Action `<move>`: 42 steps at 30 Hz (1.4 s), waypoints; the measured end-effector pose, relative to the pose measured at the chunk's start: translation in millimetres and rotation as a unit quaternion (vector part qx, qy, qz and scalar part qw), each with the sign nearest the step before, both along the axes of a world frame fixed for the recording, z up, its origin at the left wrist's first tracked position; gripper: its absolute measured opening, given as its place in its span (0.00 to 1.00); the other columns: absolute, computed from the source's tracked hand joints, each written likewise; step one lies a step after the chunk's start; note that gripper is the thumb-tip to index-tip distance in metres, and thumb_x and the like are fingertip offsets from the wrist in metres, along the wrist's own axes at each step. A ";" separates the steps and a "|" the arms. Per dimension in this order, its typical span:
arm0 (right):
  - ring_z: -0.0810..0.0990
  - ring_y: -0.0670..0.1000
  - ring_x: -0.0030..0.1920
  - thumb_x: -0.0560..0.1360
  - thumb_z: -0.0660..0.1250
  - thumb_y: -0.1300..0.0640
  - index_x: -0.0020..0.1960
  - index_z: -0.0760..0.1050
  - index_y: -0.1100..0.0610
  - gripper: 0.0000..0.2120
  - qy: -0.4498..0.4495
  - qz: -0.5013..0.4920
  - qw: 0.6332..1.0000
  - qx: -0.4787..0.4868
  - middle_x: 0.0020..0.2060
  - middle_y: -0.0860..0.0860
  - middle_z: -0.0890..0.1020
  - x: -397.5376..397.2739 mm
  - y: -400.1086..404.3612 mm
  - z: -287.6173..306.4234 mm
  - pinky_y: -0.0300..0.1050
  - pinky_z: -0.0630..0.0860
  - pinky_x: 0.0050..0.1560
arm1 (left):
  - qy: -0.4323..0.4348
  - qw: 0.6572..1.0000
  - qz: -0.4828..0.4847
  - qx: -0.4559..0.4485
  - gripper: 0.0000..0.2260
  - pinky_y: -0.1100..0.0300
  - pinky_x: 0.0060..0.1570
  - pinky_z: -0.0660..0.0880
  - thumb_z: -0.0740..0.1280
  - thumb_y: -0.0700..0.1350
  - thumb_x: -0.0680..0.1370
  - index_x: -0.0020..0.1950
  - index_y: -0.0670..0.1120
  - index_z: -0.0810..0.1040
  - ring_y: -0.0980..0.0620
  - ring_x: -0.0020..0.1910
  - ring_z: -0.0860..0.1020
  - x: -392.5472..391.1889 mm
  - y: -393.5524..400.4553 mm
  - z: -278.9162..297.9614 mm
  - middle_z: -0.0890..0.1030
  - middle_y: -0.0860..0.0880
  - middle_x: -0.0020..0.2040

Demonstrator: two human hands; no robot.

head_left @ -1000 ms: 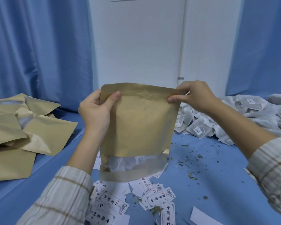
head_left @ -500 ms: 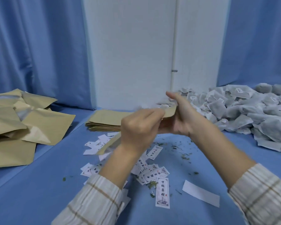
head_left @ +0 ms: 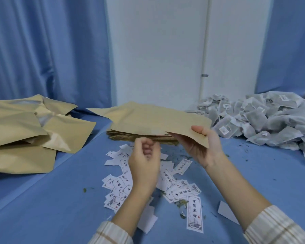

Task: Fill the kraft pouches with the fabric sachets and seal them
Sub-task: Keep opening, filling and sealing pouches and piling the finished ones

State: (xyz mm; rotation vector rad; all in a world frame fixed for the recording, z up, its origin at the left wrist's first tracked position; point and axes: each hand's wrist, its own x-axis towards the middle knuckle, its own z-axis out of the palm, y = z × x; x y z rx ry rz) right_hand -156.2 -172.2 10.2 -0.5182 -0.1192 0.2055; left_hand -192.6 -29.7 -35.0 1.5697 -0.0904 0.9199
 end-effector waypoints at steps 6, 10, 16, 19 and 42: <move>0.83 0.57 0.32 0.75 0.57 0.63 0.49 0.72 0.64 0.07 0.016 -0.004 0.999 -0.043 0.33 0.59 0.83 26.6 61.9 -7.6 0.49 0.81 0.31 | 0.079 0.917 -0.270 -0.283 0.15 0.51 0.49 0.80 0.58 0.42 0.81 0.68 0.44 0.69 0.46 0.47 0.82 40.5 51.5 37.1 0.80 0.43 0.55; 0.83 0.61 0.39 0.75 0.57 0.63 0.43 0.77 0.68 0.13 -0.010 0.073 0.997 0.019 0.38 0.62 0.83 74.0 161.0 32.5 0.57 0.78 0.53 | 0.071 0.921 -0.244 -0.297 0.16 0.52 0.53 0.79 0.57 0.50 0.82 0.68 0.50 0.71 0.47 0.55 0.81 72.0 104.7 59.0 0.79 0.49 0.61; 0.65 0.63 0.69 0.70 0.50 0.26 0.75 0.55 0.53 0.43 -0.095 0.151 0.910 -0.375 0.65 0.61 0.70 143.9 358.0 82.8 0.59 0.59 0.71 | 0.094 0.886 -0.175 -0.419 0.21 0.47 0.52 0.78 0.55 0.61 0.80 0.57 0.46 0.76 0.39 0.53 0.81 131.0 214.6 82.8 0.82 0.42 0.50; 0.57 0.58 0.73 0.72 0.50 0.28 0.74 0.57 0.45 0.36 -0.014 0.129 0.899 -0.417 0.71 0.56 0.63 174.5 386.2 61.4 0.52 0.56 0.68 | 0.120 0.873 -0.171 -0.441 0.20 0.55 0.37 0.80 0.59 0.56 0.80 0.58 0.41 0.76 0.44 0.40 0.83 154.5 241.1 70.1 0.82 0.42 0.42; 0.73 0.54 0.59 0.80 0.53 0.48 0.73 0.60 0.47 0.21 -0.424 -0.174 0.285 -0.842 0.60 0.50 0.76 254.0 182.5 -92.3 0.46 0.69 0.56 | 0.292 0.837 -0.144 -0.441 0.13 0.52 0.45 0.78 0.67 0.44 0.77 0.56 0.37 0.73 0.43 0.44 0.79 218.9 170.1 -22.2 0.76 0.39 0.47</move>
